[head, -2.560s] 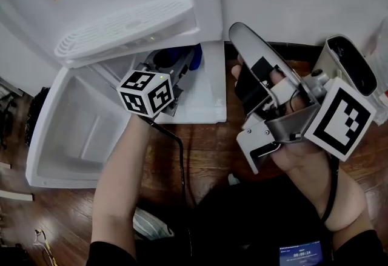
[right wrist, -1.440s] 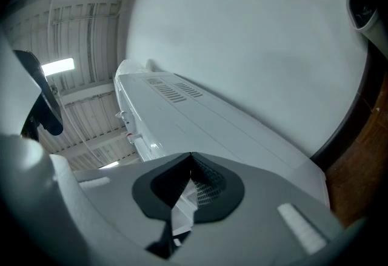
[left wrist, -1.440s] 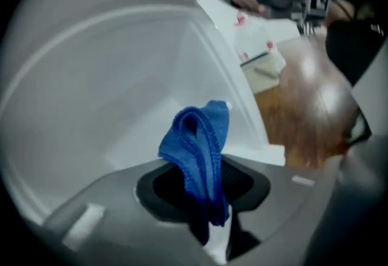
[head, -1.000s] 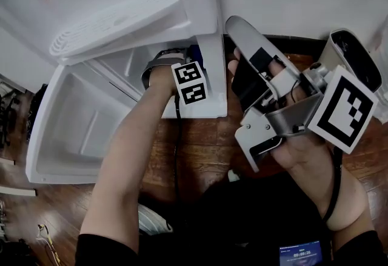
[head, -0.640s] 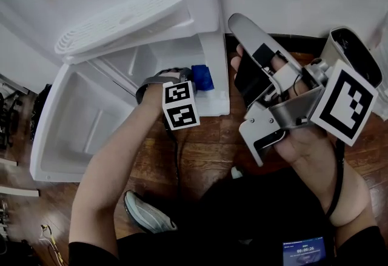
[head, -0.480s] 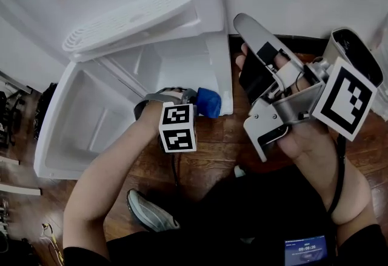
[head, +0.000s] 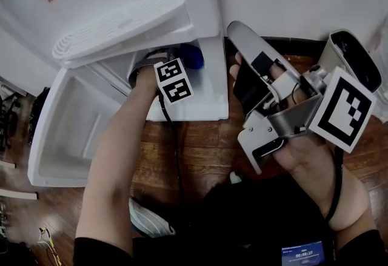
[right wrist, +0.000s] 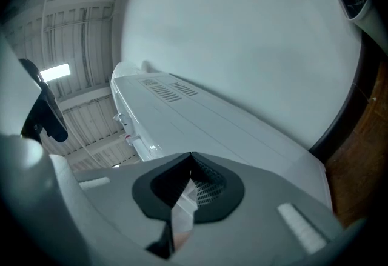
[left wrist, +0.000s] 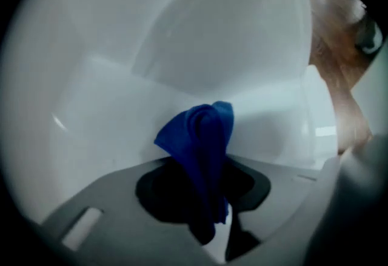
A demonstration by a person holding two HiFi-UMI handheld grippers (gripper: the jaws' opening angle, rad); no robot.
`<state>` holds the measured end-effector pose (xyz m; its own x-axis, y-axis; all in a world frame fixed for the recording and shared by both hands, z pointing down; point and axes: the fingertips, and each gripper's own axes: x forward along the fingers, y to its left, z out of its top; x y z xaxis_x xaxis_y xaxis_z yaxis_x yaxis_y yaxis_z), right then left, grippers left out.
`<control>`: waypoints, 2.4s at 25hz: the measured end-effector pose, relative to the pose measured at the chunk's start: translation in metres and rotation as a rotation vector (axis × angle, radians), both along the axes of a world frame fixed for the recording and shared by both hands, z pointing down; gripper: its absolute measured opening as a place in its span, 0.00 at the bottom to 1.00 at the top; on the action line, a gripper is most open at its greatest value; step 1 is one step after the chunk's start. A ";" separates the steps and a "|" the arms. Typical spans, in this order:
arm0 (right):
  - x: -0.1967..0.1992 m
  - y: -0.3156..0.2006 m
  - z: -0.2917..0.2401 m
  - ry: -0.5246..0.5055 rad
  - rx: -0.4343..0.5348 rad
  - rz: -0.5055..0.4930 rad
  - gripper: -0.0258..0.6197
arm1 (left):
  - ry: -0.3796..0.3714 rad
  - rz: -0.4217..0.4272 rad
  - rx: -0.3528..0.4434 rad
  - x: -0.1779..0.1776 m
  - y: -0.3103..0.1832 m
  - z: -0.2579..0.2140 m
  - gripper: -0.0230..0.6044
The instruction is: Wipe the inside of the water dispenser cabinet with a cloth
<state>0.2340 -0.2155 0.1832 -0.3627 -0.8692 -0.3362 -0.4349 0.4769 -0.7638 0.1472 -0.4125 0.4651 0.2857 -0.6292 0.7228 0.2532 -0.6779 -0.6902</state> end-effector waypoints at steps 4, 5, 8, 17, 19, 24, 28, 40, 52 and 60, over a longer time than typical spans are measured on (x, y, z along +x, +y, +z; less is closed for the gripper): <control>0.002 -0.001 0.004 0.005 -0.011 -0.002 0.05 | -0.045 0.017 0.018 -0.010 -0.010 0.025 0.25; 0.002 -0.001 0.003 0.010 -0.008 -0.005 0.05 | -0.038 -0.002 0.005 -0.012 -0.007 0.026 0.25; -0.001 -0.001 0.001 0.020 -0.004 -0.016 0.05 | -0.078 -0.026 -0.043 -0.031 0.019 0.027 0.25; 0.000 0.000 -0.004 0.023 0.012 0.003 0.05 | -0.209 0.010 -0.265 -0.082 0.117 0.012 0.25; 0.000 0.000 -0.003 0.021 0.009 0.003 0.05 | -0.112 -0.035 -0.195 -0.063 0.095 -0.008 0.25; -0.001 0.000 -0.001 0.014 0.002 -0.007 0.05 | -0.163 -0.084 0.119 -0.033 0.002 -0.013 0.25; -0.003 0.000 -0.001 0.025 0.006 -0.016 0.05 | -0.215 -0.144 0.175 -0.041 -0.029 0.017 0.25; -0.002 0.000 -0.004 0.045 0.026 -0.010 0.05 | -0.204 -0.054 -0.020 -0.095 0.072 0.031 0.25; -0.004 0.000 -0.007 0.077 0.031 -0.006 0.05 | 0.717 -0.458 -0.149 -0.078 0.117 -0.064 0.25; -0.051 0.027 -0.022 0.246 0.172 -0.119 0.05 | 1.307 -0.348 -0.623 -0.069 0.225 -0.182 0.25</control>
